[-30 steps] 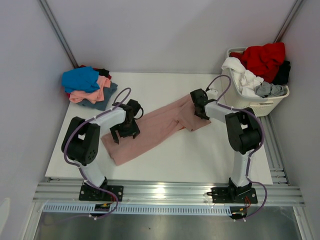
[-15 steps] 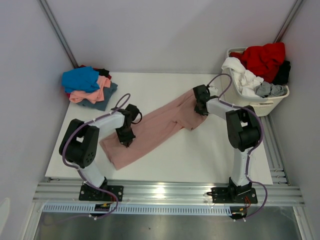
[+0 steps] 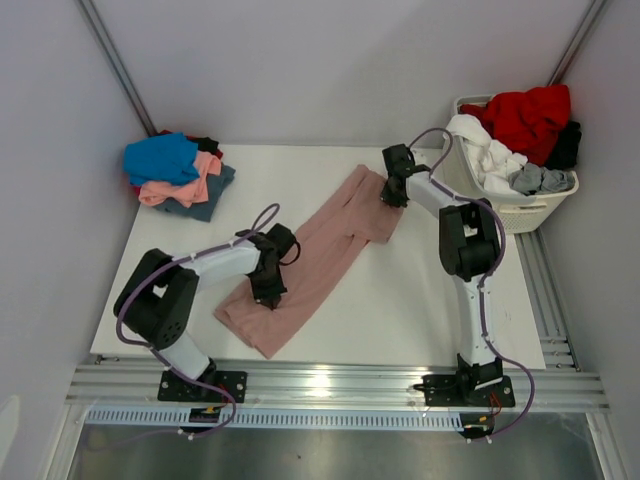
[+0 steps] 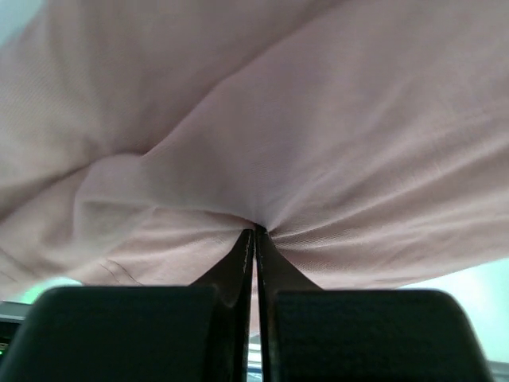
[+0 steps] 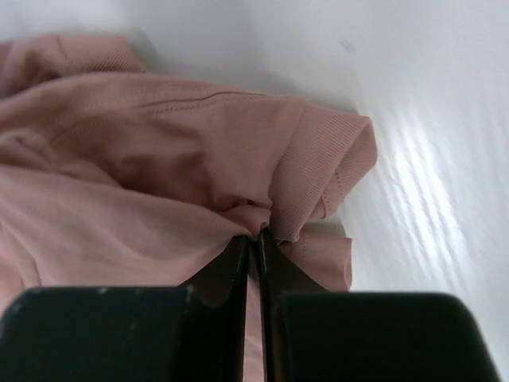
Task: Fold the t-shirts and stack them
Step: Fold the other side of the tshirt into a rectangle, then rotate the tshirt 90 degrees
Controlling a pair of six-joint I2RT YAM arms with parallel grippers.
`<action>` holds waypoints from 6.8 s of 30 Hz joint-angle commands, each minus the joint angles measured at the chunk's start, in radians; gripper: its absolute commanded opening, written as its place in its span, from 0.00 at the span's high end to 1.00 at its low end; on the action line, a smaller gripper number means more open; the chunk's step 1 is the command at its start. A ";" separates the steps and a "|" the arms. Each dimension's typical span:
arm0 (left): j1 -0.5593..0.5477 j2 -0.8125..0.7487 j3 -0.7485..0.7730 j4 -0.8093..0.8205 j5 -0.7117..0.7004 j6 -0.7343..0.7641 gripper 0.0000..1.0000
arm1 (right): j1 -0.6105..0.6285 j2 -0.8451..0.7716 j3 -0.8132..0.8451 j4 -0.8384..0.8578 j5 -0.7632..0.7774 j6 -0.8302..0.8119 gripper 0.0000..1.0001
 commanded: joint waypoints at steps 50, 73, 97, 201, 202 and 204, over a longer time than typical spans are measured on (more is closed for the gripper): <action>-0.077 0.218 0.787 -0.092 -0.137 0.249 0.46 | 0.113 -0.665 -0.645 0.317 0.160 0.003 0.53; 0.063 0.822 1.430 -0.142 0.385 0.359 0.41 | 0.463 -0.889 -0.888 0.285 -0.023 0.123 0.62; 0.066 0.917 1.476 -0.234 0.253 0.426 0.45 | 0.541 -0.997 -0.960 0.187 -0.023 0.122 0.71; 0.209 0.801 1.255 -0.179 0.356 0.362 0.63 | 0.578 -0.671 -0.946 0.080 -0.043 0.112 1.00; 0.218 0.793 1.243 -0.159 0.362 0.360 0.63 | 0.576 -0.671 -0.948 0.080 -0.040 0.109 1.00; 0.247 0.776 1.206 -0.144 0.371 0.355 0.63 | 0.564 -0.668 -0.955 0.080 -0.038 0.105 1.00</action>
